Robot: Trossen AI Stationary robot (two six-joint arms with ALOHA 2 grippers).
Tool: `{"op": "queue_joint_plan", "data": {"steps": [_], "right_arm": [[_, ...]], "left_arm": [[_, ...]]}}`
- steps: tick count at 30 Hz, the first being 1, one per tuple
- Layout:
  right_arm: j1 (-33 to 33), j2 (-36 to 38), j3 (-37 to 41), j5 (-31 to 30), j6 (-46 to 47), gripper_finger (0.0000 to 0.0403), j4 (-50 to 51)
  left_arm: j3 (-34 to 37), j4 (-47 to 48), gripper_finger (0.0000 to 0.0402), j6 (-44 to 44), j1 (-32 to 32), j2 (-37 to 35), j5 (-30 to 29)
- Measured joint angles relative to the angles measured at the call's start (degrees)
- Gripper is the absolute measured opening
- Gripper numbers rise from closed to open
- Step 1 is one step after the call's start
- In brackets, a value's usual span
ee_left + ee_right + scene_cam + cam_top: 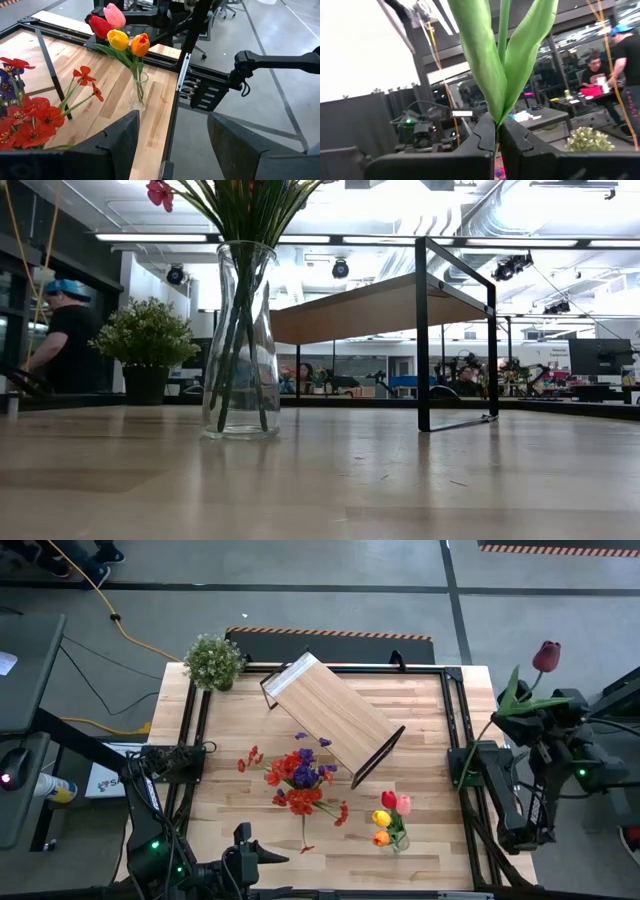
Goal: Pick and place flowers into a vace then onto a shelf
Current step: Put the dark red tulip into the right transparent vase
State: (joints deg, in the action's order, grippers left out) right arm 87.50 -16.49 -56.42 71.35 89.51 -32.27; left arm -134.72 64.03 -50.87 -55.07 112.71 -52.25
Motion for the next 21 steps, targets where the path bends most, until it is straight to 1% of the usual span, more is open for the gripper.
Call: {"op": "queue_joint_plan", "data": {"steps": [8, 14, 17, 21], "right_arm": [[-5.2, 0.0, 0.0, 1.1, -1.1, 0.0, -0.6], [-8.4, 0.5, 0.0, 1.7, -1.4, 0.0, -2.7], [-8.6, 1.8, 0.0, 1.6, -1.5, 0.0, -3.4], [-7.4, 4.0, 0.0, 1.2, -1.5, 0.0, -3.3]], "left_arm": [[0.0, 0.0, 0.0266, 0.0, 1.1, 0.0, -1.2], [0.0, -0.1, 0.0266, -0.4, 2.3, 0.0, -0.5], [0.0, -0.4, 0.0266, -0.4, 3.3, 0.0, 0.4], [0.0, -1.0, 0.0266, 0.0, 4.5, 0.0, 1.5]]}}
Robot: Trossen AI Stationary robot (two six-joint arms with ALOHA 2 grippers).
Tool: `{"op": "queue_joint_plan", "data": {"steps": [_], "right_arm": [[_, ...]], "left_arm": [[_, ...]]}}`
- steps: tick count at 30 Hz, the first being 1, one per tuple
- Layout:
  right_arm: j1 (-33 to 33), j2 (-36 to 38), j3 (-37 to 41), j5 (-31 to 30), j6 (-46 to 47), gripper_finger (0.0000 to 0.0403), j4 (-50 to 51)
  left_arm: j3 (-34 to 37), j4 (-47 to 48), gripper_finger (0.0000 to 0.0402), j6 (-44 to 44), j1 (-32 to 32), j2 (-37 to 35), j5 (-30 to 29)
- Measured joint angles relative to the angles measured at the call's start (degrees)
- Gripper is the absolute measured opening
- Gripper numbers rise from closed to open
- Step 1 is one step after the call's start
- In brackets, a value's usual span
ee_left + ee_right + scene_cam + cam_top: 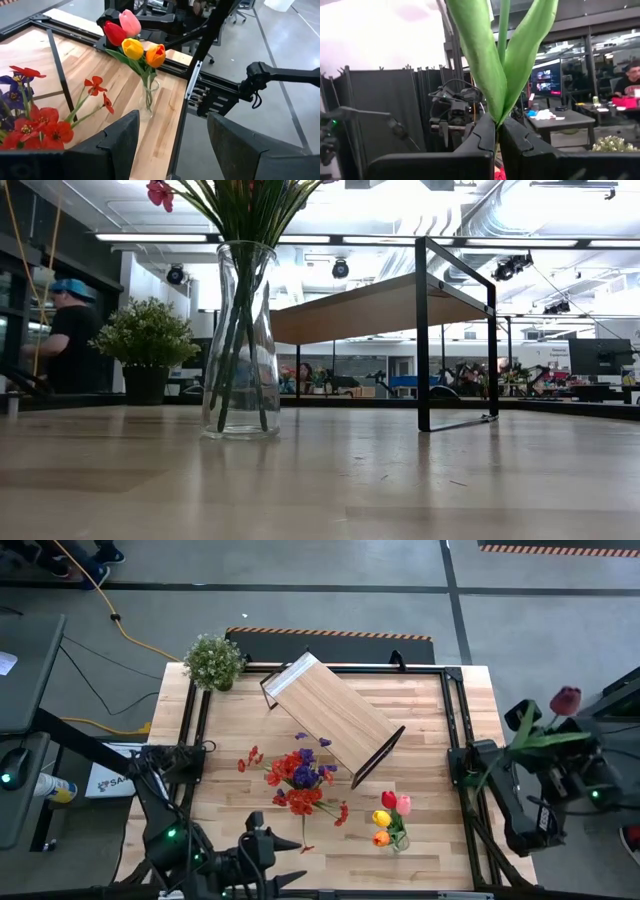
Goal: Pick and place flowers into a vace then onto a shelf
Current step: Put the dark red tulip into the right transparent vase
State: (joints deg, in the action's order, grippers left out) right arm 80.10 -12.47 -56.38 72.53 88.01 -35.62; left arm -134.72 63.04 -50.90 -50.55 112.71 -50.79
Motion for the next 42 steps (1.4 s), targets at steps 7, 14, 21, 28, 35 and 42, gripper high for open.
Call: {"op": "queue_joint_plan", "data": {"steps": [7, 14, 21, 28, 35, 42], "right_arm": [[1.3, 2.8, 0.0, 0.0, 0.4, 0.0, -0.1], [2.5, 3.8, 0.0, -0.2, 2.2, 0.0, -0.1], [5.0, 3.8, 0.0, -3.1, 5.2, 0.0, -0.4], [5.3, 3.9, 0.0, -3.3, 5.9, 0.0, -0.6], [5.4, 1.4, -0.1, -4.6, 6.2, 0.0, -1.8], [2.0, -4.4, 0.0, -0.9, 6.1, 0.0, -1.8]], "left_arm": [[0.0, -0.1, 0.0266, 0.2, 0.9, 0.0, 0.8], [0.0, -0.2, 0.0266, 0.2, 0.7, 0.0, 0.8], [0.0, -0.2, 0.0266, 1.1, 0.7, 0.0, 0.7], [0.0, -0.2, 0.0266, 1.1, 0.7, 0.0, 0.7], [0.0, -0.4, 0.0266, 1.1, 0.7, 0.0, 0.6], [0.0, -0.4, 0.0266, 2.2, 0.7, 0.0, 0.6]]}}
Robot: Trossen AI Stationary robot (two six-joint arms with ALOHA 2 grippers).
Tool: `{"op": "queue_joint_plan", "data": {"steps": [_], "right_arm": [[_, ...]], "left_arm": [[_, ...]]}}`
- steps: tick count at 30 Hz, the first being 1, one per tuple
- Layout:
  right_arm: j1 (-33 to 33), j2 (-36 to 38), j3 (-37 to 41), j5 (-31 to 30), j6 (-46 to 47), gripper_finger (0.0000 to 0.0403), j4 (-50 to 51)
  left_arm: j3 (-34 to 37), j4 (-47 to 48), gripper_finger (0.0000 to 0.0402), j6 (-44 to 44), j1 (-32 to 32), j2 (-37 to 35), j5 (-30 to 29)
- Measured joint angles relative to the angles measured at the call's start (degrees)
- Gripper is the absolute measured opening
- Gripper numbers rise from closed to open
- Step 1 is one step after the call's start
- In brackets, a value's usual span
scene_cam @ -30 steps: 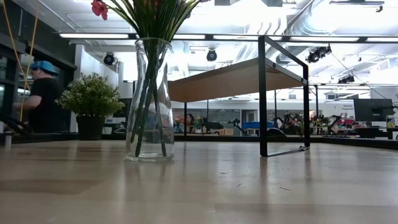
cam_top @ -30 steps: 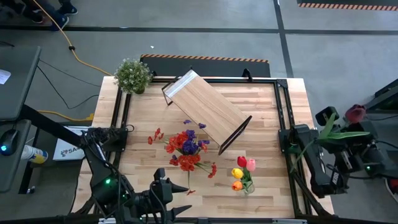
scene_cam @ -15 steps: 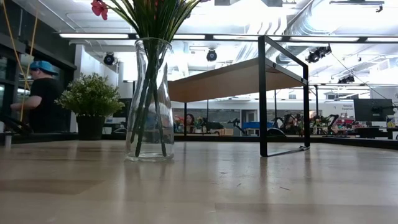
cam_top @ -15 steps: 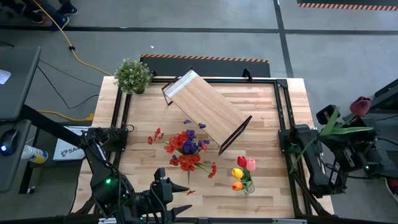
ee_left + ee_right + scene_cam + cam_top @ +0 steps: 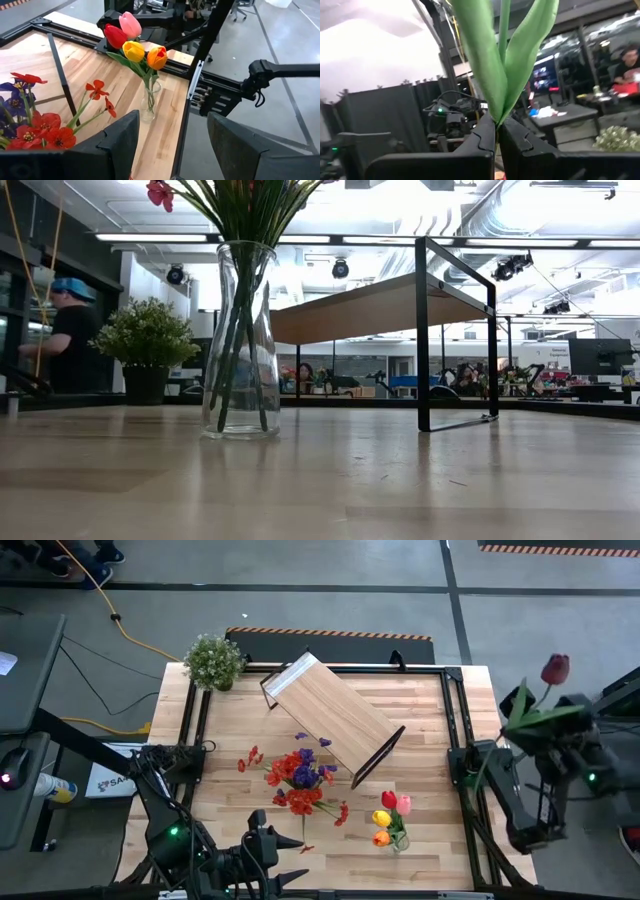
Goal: Pick and place flowers into a vace then onto a shelf
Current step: Put the dark red tulip into the right transparent vase
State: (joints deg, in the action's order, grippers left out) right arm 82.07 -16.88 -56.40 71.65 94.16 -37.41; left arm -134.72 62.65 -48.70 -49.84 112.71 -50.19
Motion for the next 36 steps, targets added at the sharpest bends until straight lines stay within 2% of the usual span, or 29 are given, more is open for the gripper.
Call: {"op": "queue_joint_plan", "data": {"steps": [11, 16, 19, 27, 36], "right_arm": [[-10.2, -7.9, 0.0, 1.0, -3.2, 0.0, -0.2], [-15.9, -12.3, 0.0, 1.2, -4.7, 0.0, -5.4], [-23.0, -14.6, 0.0, 1.3, -4.7, 0.0, -5.5], [-41.2, -17.7, 0.0, 1.2, -5.2, 0.0, -5.7], [-54.0, -17.8, 0.0, 0.8, -14.0, 0.0, -5.7]], "left_arm": [[0.0, 0.2, 0.0266, 0.9, 0.0, 0.0, 0.1], [0.0, 0.2, 0.0266, 0.6, 0.0, 0.0, -0.8], [0.0, 0.0, 0.0266, 0.5, 0.0, 0.0, -1.8], [0.0, -0.1, 0.0266, 0.5, 0.0, 0.0, -10.0], [0.0, -3.7, 0.0266, 0.4, 0.0, 0.0, -11.6]]}}
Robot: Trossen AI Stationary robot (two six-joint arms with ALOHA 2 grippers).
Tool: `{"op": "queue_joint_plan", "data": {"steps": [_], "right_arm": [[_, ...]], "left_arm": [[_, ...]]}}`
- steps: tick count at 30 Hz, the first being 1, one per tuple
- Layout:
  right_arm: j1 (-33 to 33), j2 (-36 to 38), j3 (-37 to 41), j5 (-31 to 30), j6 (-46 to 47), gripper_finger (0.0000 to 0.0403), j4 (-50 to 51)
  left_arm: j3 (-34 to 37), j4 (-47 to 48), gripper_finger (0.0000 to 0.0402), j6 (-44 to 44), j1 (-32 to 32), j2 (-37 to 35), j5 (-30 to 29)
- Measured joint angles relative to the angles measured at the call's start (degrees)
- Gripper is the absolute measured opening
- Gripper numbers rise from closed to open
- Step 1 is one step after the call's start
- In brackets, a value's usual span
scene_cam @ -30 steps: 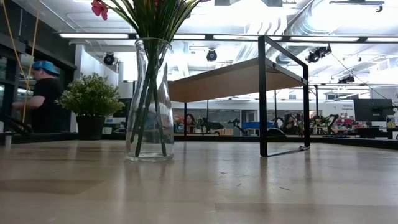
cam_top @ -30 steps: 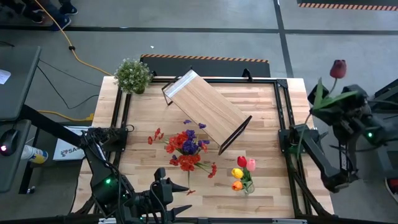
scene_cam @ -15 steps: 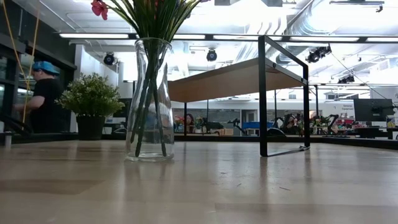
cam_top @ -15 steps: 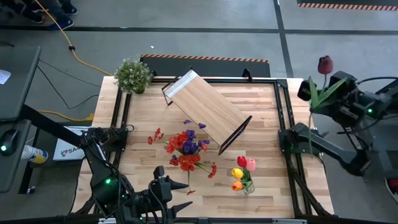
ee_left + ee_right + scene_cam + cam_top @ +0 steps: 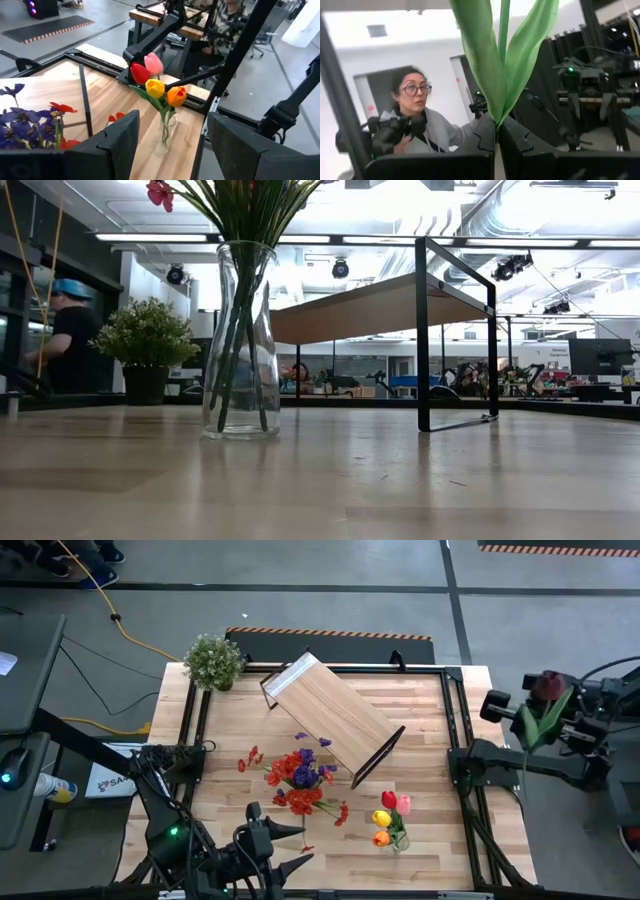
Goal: Pick and place flowers into a vace then onto a shelf
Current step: Put the dark red tulip into the right transparent vase
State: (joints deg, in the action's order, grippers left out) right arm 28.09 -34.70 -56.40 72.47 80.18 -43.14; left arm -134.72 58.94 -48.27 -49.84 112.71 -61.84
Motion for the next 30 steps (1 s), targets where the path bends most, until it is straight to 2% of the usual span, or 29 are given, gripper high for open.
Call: {"op": "queue_joint_plan", "data": {"steps": [6, 15, 18, 26, 30], "right_arm": [[-2.8, -0.1, 0.0, 0.2, -12.1, 0.0, 4.7], [-6.3, -0.1, 0.0, -2.6, -35.0, 0.0, 22.7], [-8.2, 0.0, 0.0, -3.9, -41.5, 0.0, 25.8], [-16.0, 1.1, 0.4, -9.2, -53.7, 0.0, 33.5], [-20.9, 1.3, 3.6, -12.6, -55.6, 0.0, 33.8]], "left_arm": [[0.0, -2.6, 0.0266, 0.5, 0.0, 0.0, 0.0], [0.0, -2.2, 0.0266, 0.5, 0.0, 0.0, 0.1], [0.0, -2.2, 0.0266, 0.5, 0.0, 0.0, 0.2], [0.0, -2.2, 0.0266, 0.6, 0.0, 0.0, 0.2], [0.0, -2.2, 0.0266, 0.6, 0.0, 0.0, 0.3]]}}
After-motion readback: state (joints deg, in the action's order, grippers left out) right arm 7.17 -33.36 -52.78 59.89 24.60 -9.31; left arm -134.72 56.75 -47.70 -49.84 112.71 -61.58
